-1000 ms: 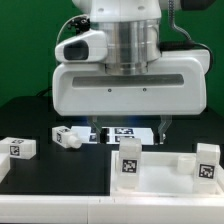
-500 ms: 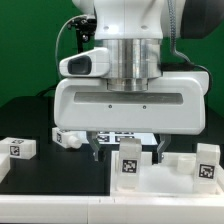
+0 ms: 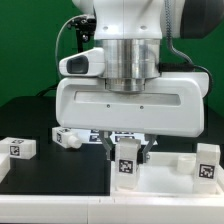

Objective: Assemble square table

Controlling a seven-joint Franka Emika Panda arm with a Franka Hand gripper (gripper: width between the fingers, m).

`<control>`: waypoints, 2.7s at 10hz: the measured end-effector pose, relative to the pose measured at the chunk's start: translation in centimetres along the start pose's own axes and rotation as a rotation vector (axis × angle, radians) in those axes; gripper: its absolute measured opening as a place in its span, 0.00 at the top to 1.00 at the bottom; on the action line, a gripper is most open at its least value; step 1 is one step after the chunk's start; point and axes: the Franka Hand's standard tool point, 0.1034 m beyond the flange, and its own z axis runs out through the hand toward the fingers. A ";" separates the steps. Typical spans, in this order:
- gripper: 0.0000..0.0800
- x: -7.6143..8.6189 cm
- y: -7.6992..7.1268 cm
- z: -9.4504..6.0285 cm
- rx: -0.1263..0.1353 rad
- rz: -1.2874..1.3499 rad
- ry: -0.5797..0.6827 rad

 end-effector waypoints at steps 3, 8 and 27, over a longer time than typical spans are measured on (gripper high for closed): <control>0.65 0.0 -0.4 0.2 -0.008 0.364 0.035; 0.64 0.0 -0.5 0.3 0.034 1.076 -0.016; 0.64 -0.2 -1.2 0.1 -0.007 0.281 0.028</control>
Offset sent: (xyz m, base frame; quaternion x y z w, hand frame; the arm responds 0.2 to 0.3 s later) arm 0.0020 -0.0125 -0.0093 -0.0179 -0.0330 0.3697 0.9284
